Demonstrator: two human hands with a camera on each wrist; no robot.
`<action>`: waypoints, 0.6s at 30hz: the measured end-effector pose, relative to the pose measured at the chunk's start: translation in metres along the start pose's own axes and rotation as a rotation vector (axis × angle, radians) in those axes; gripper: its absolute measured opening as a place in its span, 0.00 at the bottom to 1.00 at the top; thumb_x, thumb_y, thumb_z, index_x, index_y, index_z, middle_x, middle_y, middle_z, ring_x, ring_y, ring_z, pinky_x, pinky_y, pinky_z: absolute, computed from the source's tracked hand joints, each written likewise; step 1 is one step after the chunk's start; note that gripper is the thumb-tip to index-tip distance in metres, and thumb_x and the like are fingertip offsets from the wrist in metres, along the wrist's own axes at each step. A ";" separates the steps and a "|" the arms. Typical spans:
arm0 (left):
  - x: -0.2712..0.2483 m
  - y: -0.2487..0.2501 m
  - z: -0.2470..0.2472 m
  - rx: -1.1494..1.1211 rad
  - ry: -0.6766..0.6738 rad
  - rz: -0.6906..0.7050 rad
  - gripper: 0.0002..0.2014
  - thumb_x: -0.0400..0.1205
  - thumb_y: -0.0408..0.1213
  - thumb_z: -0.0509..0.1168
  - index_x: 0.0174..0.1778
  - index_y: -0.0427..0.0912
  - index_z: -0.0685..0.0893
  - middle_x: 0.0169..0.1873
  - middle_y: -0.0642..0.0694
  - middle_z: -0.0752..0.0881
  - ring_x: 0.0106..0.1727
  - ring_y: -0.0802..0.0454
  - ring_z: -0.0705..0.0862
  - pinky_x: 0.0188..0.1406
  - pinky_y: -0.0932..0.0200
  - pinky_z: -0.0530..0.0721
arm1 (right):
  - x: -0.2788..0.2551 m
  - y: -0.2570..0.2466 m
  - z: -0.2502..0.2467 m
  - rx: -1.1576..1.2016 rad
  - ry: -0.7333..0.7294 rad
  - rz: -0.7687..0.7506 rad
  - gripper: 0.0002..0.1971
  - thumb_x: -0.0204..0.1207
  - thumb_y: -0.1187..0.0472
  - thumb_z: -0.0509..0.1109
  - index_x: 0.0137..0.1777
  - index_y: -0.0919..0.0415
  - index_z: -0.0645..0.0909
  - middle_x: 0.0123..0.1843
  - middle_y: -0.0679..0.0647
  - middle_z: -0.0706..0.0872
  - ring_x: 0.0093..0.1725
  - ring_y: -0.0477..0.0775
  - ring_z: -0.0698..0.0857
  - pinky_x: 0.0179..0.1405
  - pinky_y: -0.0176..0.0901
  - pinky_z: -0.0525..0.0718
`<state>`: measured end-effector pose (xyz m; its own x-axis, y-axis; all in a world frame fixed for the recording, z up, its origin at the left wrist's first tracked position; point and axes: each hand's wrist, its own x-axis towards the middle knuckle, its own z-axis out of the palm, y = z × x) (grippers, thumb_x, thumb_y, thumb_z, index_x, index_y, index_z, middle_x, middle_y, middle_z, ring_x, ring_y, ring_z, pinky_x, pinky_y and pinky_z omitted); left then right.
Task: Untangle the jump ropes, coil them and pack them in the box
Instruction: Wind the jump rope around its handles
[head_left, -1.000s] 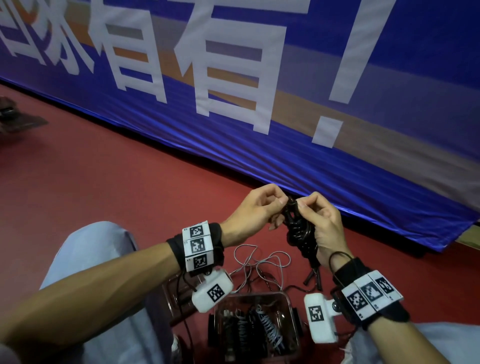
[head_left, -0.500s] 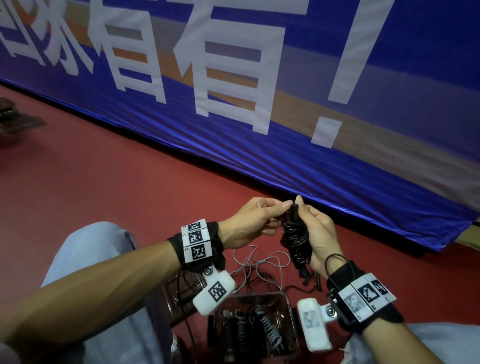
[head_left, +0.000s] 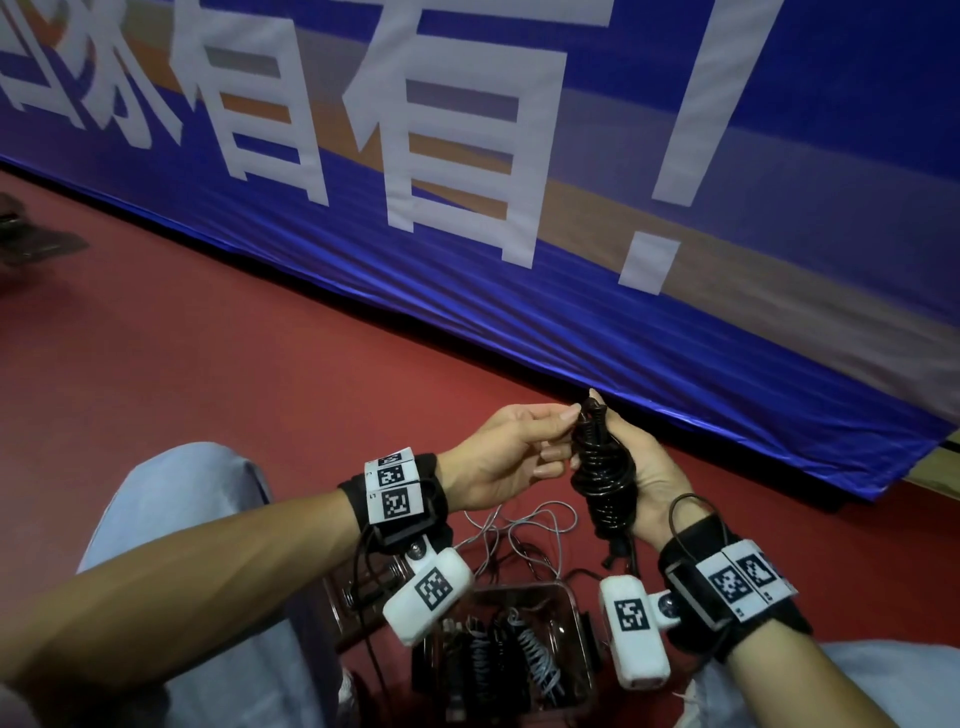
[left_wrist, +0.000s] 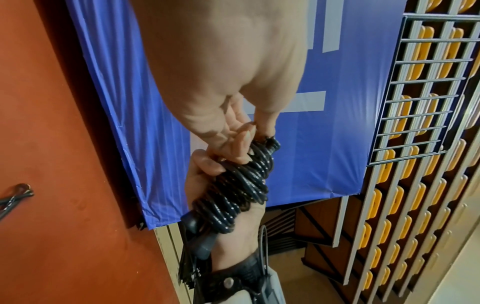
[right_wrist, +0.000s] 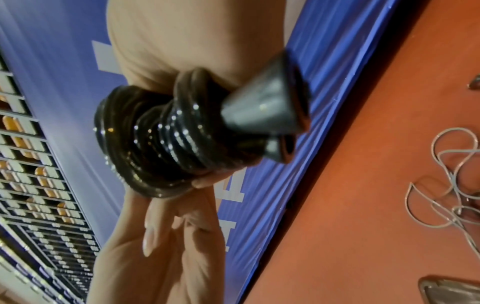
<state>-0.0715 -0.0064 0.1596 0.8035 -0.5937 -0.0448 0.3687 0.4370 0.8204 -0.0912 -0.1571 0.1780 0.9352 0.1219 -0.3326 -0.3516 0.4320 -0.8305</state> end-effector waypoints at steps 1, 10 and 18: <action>-0.001 -0.001 0.000 0.014 -0.010 0.017 0.08 0.88 0.32 0.62 0.55 0.30 0.83 0.37 0.40 0.78 0.27 0.60 0.72 0.22 0.69 0.71 | -0.001 -0.001 -0.002 -0.002 -0.020 0.018 0.27 0.86 0.49 0.63 0.29 0.60 0.92 0.23 0.61 0.84 0.16 0.49 0.80 0.16 0.32 0.77; -0.003 -0.002 -0.001 0.462 0.109 0.231 0.07 0.88 0.32 0.66 0.53 0.30 0.82 0.36 0.37 0.77 0.27 0.50 0.72 0.24 0.58 0.75 | -0.005 -0.002 -0.008 -0.008 0.014 0.156 0.23 0.80 0.42 0.70 0.33 0.60 0.83 0.24 0.58 0.79 0.15 0.49 0.76 0.12 0.34 0.74; -0.002 0.010 0.000 0.561 0.170 0.130 0.06 0.85 0.29 0.67 0.44 0.31 0.84 0.25 0.44 0.77 0.24 0.51 0.70 0.24 0.59 0.69 | 0.000 0.007 -0.011 -0.065 -0.004 0.127 0.20 0.75 0.40 0.74 0.42 0.60 0.84 0.28 0.58 0.80 0.19 0.51 0.80 0.14 0.39 0.78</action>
<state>-0.0698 -0.0009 0.1681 0.9059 -0.4229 0.0235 -0.0035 0.0480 0.9988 -0.0943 -0.1644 0.1673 0.8828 0.1753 -0.4357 -0.4695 0.3541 -0.8088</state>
